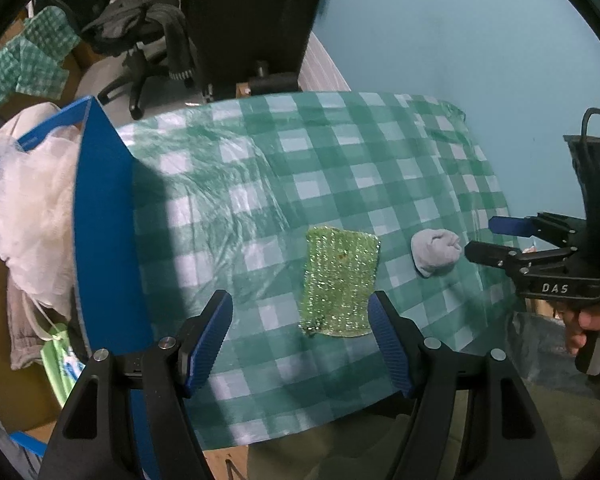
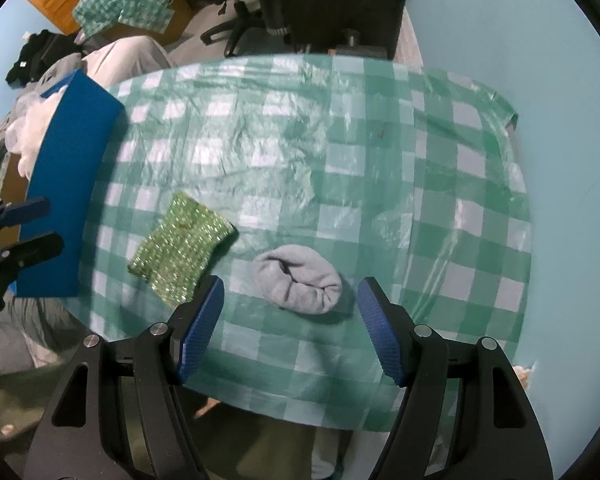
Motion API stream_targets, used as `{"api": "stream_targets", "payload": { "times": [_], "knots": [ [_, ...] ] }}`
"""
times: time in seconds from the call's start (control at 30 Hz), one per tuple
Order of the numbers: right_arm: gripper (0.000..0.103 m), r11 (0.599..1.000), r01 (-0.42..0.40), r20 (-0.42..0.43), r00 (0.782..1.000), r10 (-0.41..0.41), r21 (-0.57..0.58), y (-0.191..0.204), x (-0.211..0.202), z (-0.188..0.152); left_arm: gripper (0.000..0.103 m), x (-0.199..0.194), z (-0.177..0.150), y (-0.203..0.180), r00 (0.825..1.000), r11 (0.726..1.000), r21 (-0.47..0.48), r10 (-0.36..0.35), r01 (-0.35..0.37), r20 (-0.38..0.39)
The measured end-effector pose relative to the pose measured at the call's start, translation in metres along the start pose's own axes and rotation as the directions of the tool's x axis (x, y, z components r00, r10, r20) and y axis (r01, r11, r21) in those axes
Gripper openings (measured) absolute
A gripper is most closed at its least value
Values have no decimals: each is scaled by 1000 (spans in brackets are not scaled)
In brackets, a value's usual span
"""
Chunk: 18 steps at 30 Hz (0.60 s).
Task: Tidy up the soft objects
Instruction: 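Move both grippers back over the table toward the green scrubber and grey sock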
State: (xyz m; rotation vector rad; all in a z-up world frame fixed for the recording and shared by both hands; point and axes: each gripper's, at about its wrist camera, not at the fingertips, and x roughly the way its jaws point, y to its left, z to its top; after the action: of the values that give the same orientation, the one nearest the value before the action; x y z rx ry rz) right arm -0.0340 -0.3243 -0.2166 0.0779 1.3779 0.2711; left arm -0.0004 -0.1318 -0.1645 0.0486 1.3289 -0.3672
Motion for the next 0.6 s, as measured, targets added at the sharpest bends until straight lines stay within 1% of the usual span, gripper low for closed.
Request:
{"api": "stream_targets", "payload": {
  "times": [0.23,0.37,0.6],
  "knots": [
    [71,998,-9,-38,999,7,-59,-5,21,-2,72,23,-4,-11,999,1000,17,13,-12,-39],
    [71,994,-6,-59,998,-1,-114,-3,31,0,72,40,-4,-14,997,1000,21,15,-13,-78],
    [71,979,-9,-97,995,-11,-203,2,50,2,72,60,-2,-26,993,999,36,11,-7,-114]
  ]
}}
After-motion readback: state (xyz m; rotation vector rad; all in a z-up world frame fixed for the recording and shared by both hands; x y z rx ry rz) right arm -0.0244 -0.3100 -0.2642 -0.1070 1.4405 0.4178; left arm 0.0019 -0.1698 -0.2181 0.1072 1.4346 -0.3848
